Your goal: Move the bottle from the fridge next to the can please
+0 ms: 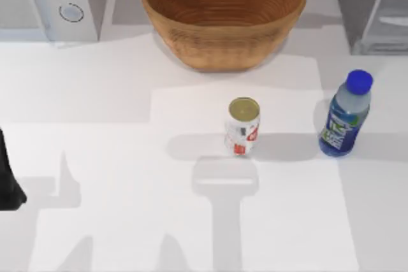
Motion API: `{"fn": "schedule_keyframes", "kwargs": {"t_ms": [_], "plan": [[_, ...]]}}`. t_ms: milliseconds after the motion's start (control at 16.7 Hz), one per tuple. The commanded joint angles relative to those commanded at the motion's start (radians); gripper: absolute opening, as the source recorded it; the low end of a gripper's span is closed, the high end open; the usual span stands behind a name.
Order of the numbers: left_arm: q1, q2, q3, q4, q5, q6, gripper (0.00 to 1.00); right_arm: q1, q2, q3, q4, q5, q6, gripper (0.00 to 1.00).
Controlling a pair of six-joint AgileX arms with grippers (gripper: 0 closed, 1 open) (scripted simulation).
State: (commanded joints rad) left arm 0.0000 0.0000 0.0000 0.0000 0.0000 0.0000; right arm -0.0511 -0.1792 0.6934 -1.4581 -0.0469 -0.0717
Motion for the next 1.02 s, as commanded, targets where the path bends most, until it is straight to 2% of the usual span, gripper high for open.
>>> {"fn": "schedule_keyframes", "kwargs": {"t_ms": [180, 360, 840, 1020], "plan": [[0.000, 0.000, 0.000, 0.000, 0.000, 0.000, 1.00, -0.156, 0.148, 0.075, 0.016, -0.112, -0.157, 1.00], [0.000, 0.000, 0.000, 0.000, 0.000, 0.000, 1.00, -0.394, 0.391, 0.168, 0.033, -0.259, -0.410, 1.00], [0.000, 0.000, 0.000, 0.000, 0.000, 0.000, 1.00, -1.167, 1.282, 0.430, 0.044, -0.645, -1.372, 1.00], [0.000, 0.000, 0.000, 0.000, 0.000, 0.000, 1.00, -1.426, 1.589, 0.513, 0.033, -0.753, -1.648, 1.00]]}}
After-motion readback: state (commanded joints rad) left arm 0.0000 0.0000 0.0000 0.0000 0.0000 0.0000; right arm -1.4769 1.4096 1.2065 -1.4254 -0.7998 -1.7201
